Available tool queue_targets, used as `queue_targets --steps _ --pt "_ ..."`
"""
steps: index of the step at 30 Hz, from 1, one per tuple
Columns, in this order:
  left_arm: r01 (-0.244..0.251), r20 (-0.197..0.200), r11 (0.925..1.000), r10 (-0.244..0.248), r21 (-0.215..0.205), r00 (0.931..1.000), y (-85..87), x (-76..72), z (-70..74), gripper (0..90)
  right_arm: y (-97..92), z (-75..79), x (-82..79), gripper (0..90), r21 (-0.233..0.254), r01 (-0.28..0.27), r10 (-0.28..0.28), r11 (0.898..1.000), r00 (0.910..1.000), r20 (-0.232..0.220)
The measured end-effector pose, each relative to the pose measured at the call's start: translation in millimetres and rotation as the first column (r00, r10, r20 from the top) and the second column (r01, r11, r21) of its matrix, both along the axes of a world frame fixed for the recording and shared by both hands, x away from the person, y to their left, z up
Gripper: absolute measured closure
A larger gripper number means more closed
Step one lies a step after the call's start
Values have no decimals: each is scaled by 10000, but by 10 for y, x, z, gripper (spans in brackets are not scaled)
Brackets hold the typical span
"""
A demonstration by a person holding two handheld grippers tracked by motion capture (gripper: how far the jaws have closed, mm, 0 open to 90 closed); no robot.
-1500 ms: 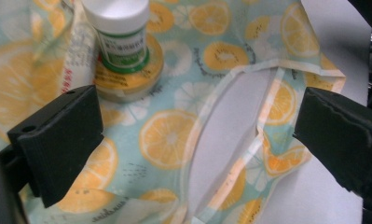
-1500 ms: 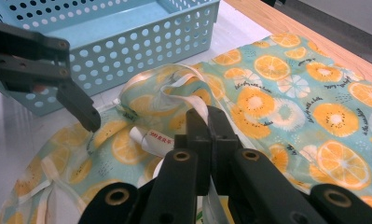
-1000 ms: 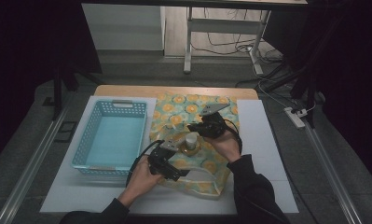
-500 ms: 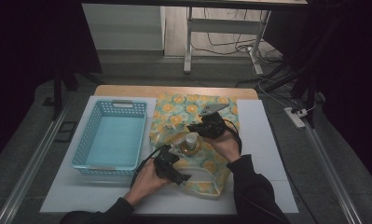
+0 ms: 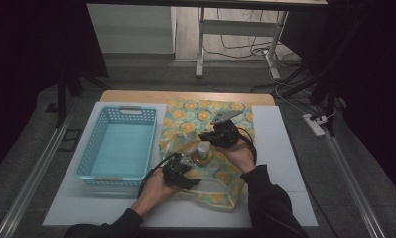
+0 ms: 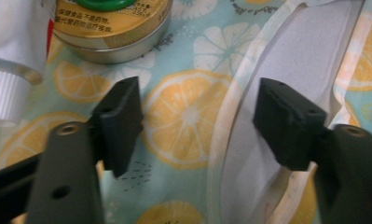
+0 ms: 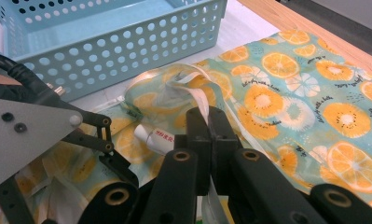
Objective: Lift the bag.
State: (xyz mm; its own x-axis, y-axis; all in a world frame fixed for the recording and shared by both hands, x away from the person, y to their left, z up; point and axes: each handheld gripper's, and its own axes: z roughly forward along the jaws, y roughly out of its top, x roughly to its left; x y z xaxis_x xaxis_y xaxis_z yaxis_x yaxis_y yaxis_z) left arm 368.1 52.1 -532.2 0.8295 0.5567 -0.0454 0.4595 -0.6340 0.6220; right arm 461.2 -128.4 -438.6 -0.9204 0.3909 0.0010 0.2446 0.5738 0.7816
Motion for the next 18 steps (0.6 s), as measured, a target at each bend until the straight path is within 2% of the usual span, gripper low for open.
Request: queue_targets --steps 8,13,18 --pt "-597 -168 9981 594 -154 9981 12 32 19 635 -3 -4 4 898 -13 -10 10 10000 10000 -37" --pt "-616 -401 9974 600 -386 9974 4 39 16 800 -2 -12 8 899 -49 -6 5 10000 10000 -60" --pt "-674 -383 9968 658 -439 9971 -8 29 12 869 -4 -8 9 898 -51 -10 10 10000 10000 -62"
